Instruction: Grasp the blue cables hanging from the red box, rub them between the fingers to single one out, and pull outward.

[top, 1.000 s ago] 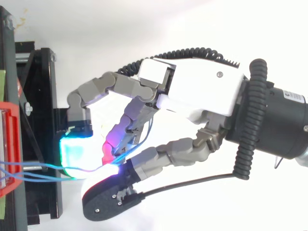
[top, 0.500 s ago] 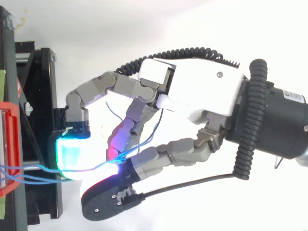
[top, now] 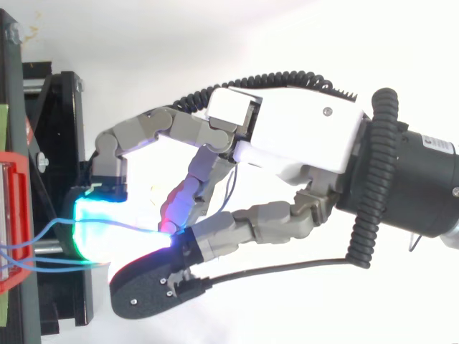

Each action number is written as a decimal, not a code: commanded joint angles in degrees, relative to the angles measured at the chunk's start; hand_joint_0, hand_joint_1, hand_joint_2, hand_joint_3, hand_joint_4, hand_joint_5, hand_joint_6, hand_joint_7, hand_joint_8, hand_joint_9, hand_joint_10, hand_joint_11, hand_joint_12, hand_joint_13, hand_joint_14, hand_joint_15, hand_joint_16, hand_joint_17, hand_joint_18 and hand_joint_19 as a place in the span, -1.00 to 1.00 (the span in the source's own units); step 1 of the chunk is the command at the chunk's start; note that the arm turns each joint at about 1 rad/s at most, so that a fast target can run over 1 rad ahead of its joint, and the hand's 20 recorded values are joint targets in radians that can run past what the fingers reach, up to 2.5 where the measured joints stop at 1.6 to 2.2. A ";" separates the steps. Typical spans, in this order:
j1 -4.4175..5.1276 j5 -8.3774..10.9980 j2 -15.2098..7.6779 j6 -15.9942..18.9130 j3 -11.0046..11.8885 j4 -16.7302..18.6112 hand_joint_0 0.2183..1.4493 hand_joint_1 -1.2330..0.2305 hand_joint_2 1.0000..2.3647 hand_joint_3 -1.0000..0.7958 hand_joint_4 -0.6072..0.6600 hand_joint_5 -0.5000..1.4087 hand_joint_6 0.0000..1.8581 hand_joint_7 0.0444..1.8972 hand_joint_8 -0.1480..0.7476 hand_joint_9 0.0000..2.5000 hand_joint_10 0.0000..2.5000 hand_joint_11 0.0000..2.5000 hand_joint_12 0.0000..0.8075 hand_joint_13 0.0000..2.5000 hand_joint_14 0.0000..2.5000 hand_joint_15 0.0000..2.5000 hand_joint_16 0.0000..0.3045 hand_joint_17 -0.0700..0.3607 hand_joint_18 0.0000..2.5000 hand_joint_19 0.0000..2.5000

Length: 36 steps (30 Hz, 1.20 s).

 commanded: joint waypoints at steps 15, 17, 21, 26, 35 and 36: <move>-0.01 0.00 0.00 0.00 0.01 0.00 -0.64 -0.16 -1.00 -0.44 -0.24 -0.49 -0.34 0.33 -0.22 0.10 -0.98 -0.43 -0.20 -0.14 -0.98 -0.36 -0.68 -0.17 -0.32 -0.42; -0.01 0.00 0.00 0.00 0.01 0.00 -0.65 -0.16 -1.00 -0.44 -0.22 -0.49 -0.36 0.35 -0.22 0.09 -0.98 -0.43 -0.19 -0.14 -0.98 -0.35 -0.68 -0.16 -0.32 -0.42; -0.01 0.00 0.00 0.00 0.01 0.00 -0.67 -0.14 -1.00 -0.44 -0.19 -0.49 -0.38 0.38 -0.21 0.09 -0.98 -0.44 -0.18 -0.14 -0.98 -0.35 -0.67 -0.15 -0.31 -0.42; -0.01 0.00 0.00 0.00 0.01 0.00 -0.61 0.08 -1.00 -0.44 -0.20 -0.49 -0.38 0.39 -0.23 0.08 -0.98 -0.42 -0.22 -0.15 -0.98 -0.35 -0.69 -0.18 -0.34 -0.40; -0.01 0.00 0.00 0.00 0.01 0.00 -0.53 -0.03 -1.00 -0.44 -0.17 -0.50 -0.37 0.38 -0.24 0.07 -0.98 -0.41 -0.24 -0.17 -0.97 -0.34 -0.71 -0.21 -0.37 -0.38; -0.01 0.00 0.00 0.00 0.01 0.00 -0.53 -0.07 -1.00 -0.44 -0.16 -0.50 -0.36 0.37 -0.23 0.07 -0.98 -0.41 -0.24 -0.17 -0.97 -0.34 -0.71 -0.21 -0.37 -0.39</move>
